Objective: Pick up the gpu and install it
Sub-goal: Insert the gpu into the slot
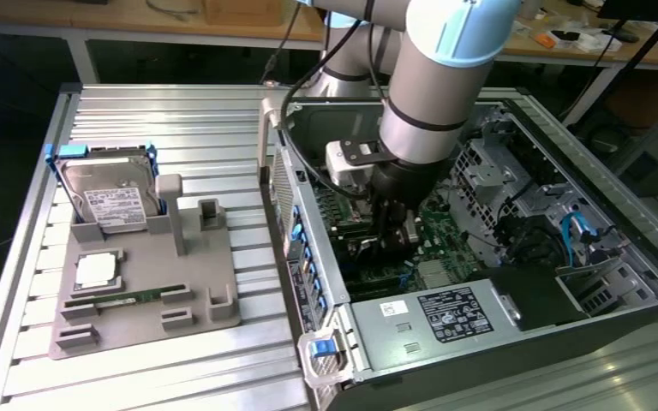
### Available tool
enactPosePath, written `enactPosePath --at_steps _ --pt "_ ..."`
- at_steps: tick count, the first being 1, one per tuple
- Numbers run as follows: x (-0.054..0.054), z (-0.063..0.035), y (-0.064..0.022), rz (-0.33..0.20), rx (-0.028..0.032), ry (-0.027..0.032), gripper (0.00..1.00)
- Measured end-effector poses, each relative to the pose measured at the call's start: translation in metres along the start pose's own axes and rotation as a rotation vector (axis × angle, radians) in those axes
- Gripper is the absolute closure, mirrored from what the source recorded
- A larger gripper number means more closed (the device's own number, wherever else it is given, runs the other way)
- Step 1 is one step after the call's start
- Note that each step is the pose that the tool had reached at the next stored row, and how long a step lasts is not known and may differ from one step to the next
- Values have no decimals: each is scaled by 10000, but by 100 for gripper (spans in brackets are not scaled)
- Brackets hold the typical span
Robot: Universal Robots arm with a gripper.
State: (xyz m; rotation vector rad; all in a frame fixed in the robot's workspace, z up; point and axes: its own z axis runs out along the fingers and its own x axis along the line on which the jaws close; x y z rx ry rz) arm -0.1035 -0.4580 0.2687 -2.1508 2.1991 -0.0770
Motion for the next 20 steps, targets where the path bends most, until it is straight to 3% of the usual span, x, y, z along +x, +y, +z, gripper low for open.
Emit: enactPosePath --at_steps 3,7,12,13,16,17,20 --pt "-2 -64 -5 -1 83 -2 67" --pt "-3 -110 -8 -2 170 -5 89" --pt "-3 -110 -8 -2 174 -5 89" --pt "-3 -110 -13 -1 127 -5 89" --pt "-4 -105 -55 8 -291 -40 89" --pt "-4 -104 -63 10 -375 -67 89" --pt "-4 -103 -64 10 -393 -74 89"
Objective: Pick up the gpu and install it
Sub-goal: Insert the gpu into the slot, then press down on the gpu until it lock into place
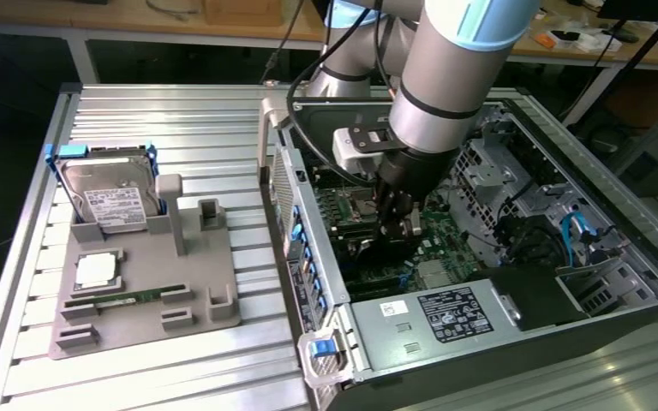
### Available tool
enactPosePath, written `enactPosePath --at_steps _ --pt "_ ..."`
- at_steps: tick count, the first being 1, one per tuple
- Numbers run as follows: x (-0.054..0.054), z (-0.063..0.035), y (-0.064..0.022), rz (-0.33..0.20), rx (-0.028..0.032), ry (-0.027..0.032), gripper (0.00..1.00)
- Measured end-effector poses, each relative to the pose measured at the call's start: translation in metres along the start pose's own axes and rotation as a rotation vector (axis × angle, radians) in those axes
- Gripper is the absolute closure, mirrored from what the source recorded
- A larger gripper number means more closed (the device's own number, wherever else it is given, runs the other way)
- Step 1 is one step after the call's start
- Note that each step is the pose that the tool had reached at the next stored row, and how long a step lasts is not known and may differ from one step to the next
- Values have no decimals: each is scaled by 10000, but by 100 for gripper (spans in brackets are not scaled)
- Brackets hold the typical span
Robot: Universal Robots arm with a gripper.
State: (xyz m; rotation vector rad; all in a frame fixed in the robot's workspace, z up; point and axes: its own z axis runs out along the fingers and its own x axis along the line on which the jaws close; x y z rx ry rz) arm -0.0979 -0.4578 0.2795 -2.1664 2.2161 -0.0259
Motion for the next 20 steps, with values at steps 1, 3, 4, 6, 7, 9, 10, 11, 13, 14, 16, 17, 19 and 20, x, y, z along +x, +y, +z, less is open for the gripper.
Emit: enactPosePath --at_steps 1,3,4,6,7,9,10,11,13,14,16,17,19,20 --pt "0 1 0 0 1 -1 89" --pt "0 1 0 0 1 -1 89" --pt "0 1 0 0 0 -1 89" --pt "0 1 0 0 0 -1 89" --pt "0 1 0 0 1 -2 89" --pt "0 1 0 0 1 -2 89" --pt "0 1 0 0 1 -2 89" --pt "0 1 3 0 1 -2 89" --pt "1 -2 72 -2 73 -3 89" --pt "2 -4 106 -2 120 -4 89" --pt "4 -6 167 -4 190 -6 89" --pt "4 -7 195 -4 215 -7 89" --pt "5 -10 252 -3 255 -7 89" --pt "6 -11 280 -4 271 -8 89"
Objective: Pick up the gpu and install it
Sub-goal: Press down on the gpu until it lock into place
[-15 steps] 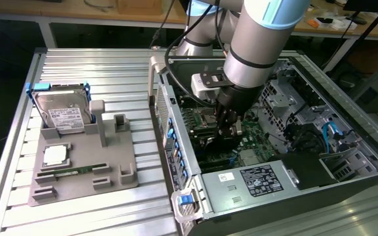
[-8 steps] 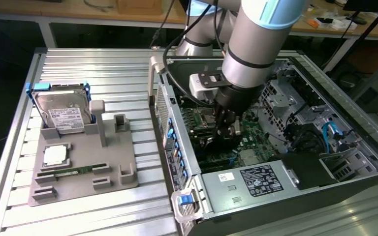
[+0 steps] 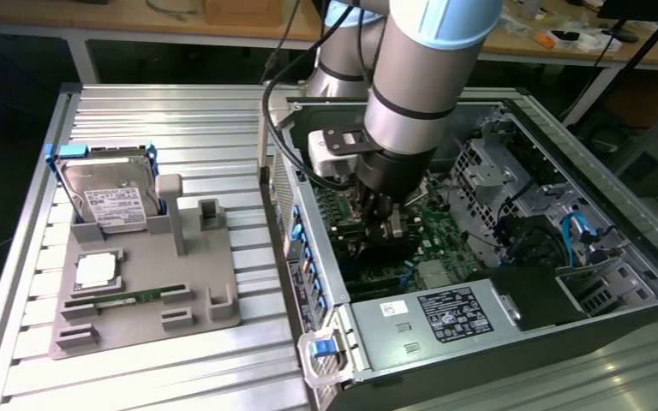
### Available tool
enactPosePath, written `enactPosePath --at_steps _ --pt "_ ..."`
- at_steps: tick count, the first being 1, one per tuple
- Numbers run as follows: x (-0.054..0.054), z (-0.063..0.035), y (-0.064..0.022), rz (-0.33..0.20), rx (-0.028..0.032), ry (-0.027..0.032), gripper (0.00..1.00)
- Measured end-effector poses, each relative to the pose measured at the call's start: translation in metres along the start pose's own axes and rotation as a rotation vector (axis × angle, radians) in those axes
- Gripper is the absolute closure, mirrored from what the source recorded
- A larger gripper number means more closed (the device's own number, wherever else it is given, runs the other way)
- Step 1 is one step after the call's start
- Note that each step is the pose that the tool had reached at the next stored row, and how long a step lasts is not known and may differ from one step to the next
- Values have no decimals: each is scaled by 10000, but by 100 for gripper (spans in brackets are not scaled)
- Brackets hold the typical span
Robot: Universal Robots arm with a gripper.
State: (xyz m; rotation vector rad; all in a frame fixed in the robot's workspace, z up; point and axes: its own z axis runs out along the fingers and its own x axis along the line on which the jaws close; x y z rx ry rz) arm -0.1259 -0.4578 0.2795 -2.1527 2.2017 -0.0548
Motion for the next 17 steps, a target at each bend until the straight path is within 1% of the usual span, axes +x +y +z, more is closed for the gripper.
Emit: enactPosePath --at_steps 2,3,8,13,17 --pt "1 -3 49 -2 34 -2 89" --pt "2 -5 73 -1 39 -1 89" --pt "3 -9 133 -2 47 -1 89" --pt "5 -16 234 -2 70 -1 89" --pt "5 -11 236 -3 71 -3 89"
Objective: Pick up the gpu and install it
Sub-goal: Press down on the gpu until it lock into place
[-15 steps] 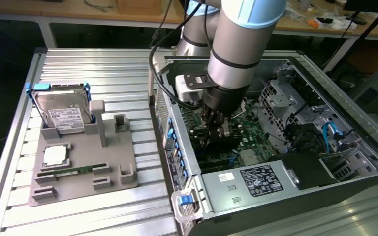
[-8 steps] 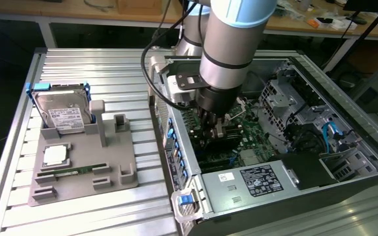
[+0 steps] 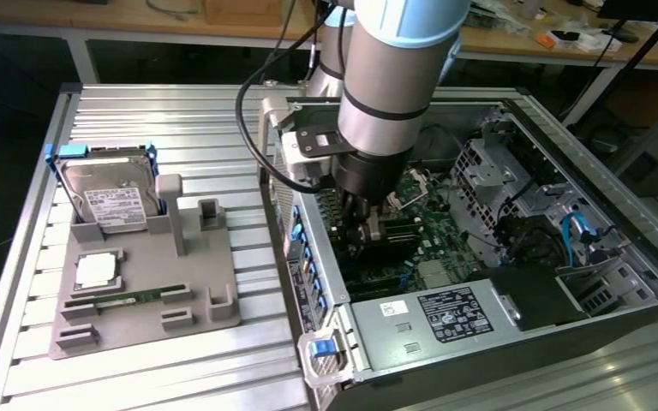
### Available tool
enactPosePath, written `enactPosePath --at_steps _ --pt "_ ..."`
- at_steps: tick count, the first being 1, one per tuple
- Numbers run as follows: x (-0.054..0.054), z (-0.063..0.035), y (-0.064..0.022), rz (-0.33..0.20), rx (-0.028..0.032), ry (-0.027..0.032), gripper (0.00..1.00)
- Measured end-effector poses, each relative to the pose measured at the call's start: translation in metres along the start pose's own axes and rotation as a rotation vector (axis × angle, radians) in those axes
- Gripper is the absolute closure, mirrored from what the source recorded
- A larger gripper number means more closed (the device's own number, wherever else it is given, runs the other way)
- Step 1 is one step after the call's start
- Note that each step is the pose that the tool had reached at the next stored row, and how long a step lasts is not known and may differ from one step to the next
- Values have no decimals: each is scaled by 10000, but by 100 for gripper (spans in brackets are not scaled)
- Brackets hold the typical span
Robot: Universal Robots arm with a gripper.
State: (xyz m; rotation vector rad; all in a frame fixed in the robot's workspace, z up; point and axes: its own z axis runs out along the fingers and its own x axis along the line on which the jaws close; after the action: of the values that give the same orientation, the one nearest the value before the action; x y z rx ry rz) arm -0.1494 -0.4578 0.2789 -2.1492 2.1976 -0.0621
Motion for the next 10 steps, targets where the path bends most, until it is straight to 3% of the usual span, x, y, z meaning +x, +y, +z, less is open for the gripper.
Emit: enactPosePath --at_steps 5,10 --pt "3 75 8 -22 -18 15 89" --pt "-3 66 7 -21 -2 -10 89"
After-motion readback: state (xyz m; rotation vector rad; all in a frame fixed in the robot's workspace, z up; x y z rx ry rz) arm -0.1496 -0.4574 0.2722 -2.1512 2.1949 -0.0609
